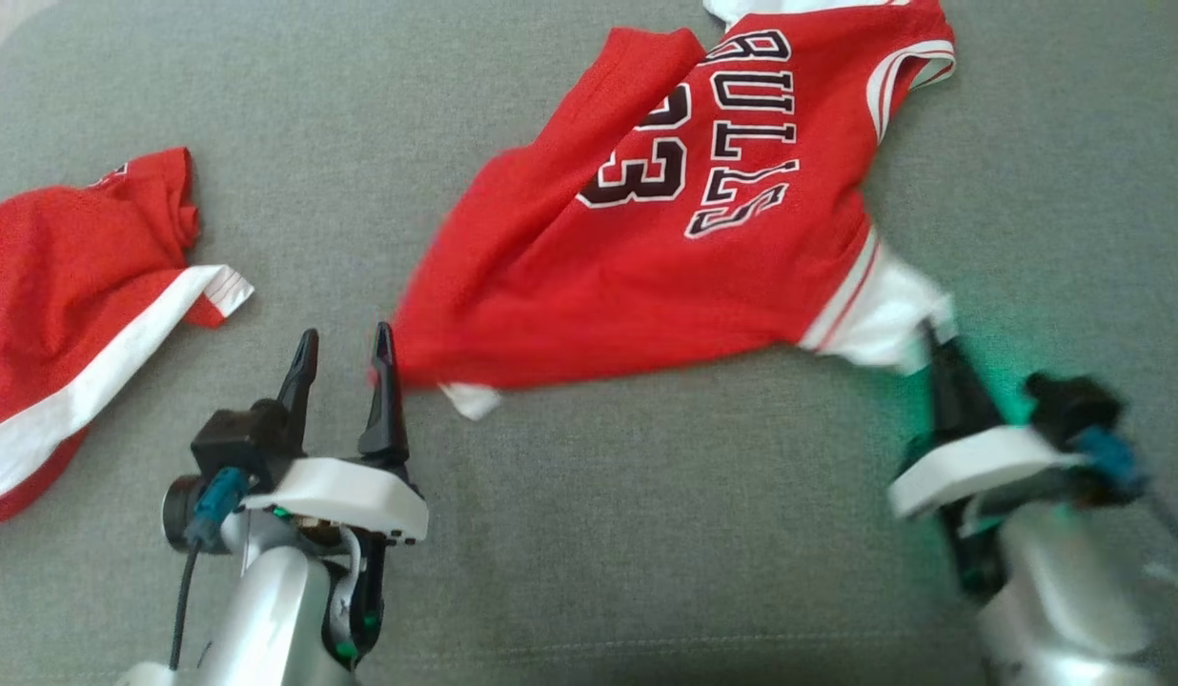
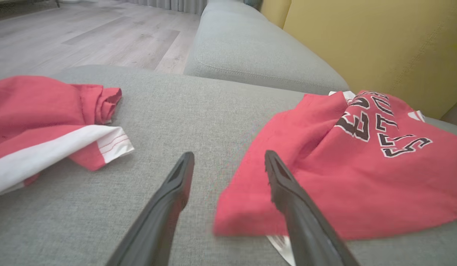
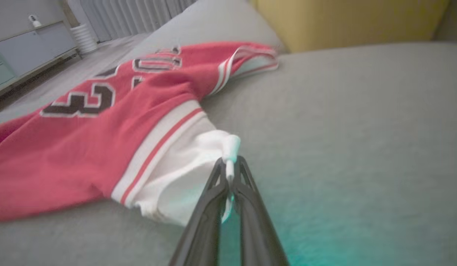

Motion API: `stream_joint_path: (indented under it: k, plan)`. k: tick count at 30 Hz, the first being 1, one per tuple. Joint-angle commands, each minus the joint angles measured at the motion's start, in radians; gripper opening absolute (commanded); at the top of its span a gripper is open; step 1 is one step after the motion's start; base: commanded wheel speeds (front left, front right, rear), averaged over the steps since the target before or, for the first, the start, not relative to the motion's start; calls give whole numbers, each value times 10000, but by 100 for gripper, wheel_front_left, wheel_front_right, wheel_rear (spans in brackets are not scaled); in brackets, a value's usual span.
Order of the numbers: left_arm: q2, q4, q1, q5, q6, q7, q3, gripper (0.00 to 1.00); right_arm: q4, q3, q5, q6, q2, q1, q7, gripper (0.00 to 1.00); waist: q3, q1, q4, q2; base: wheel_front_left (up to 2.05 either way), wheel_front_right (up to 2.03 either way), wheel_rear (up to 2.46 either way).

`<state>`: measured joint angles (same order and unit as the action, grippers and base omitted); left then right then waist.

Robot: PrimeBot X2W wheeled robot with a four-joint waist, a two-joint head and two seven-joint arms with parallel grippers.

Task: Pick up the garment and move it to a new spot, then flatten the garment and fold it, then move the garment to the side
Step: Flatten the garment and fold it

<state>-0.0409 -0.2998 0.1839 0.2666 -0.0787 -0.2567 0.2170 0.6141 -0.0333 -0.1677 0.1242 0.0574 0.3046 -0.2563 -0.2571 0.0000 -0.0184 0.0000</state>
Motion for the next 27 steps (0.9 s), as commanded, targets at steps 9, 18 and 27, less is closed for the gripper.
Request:
stream_joint_path:
  k: [9,18,27]
  plan:
    - [-93,217,-146,62,28,-51,190,100,-2778,955,3016,65,1387,1318,-55,0,384,0,-34,0,0,0,0]
    - [-93,-9,-431,135,15,-51,353,100,-1685,1162,3023,65,339,-871,-55,100,559,0,-3,0,0,0,0]
    - [-93,164,-707,-358,-305,-51,-224,100,-2154,1357,2261,65,-42,-921,-55,100,783,0,-300,0,0,0,0]
